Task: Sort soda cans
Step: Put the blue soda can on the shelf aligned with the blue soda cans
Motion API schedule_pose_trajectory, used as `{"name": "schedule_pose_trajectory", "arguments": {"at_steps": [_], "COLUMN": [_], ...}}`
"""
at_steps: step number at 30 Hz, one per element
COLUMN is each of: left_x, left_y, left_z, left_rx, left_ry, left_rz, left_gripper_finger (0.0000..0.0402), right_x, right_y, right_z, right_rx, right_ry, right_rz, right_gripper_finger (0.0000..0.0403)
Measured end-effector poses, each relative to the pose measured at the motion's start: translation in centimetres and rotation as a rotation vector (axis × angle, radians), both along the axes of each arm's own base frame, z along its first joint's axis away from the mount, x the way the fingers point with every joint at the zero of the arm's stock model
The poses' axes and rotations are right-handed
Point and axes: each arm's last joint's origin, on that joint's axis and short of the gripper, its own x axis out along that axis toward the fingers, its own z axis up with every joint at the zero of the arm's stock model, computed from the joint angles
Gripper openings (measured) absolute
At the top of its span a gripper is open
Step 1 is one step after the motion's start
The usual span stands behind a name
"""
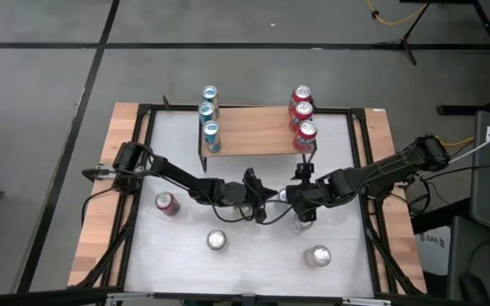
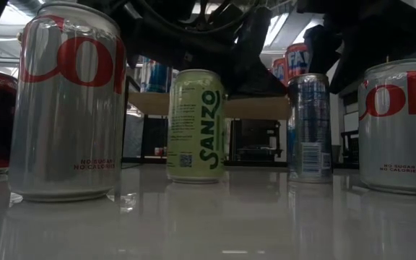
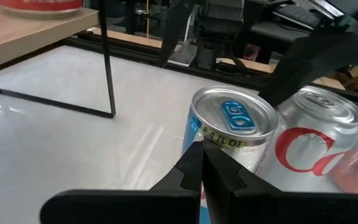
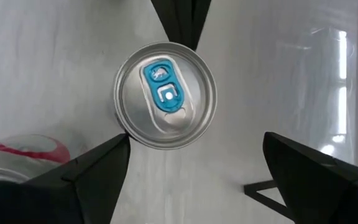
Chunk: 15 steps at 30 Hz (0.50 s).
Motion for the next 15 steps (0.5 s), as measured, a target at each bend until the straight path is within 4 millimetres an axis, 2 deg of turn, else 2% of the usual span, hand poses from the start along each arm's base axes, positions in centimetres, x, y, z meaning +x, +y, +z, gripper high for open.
{"name": "schedule_pose_trajectory", "arguments": {"at_steps": [15], "left_x": [-0.4], "left_y": [-2.2], "left_z": [0.0], "left_rx": [0.014], "left_ry": [0.004], "left_rz": [-0.068], "left_gripper_finger": [0.0], "right_x": [-0.1], "right_y": [-0.2], "right_z": [0.0], "right_rx": [-0.032], "right_ry": [0.008], "right_rz": [-0.014], "right_gripper_finger": [0.0356]}}
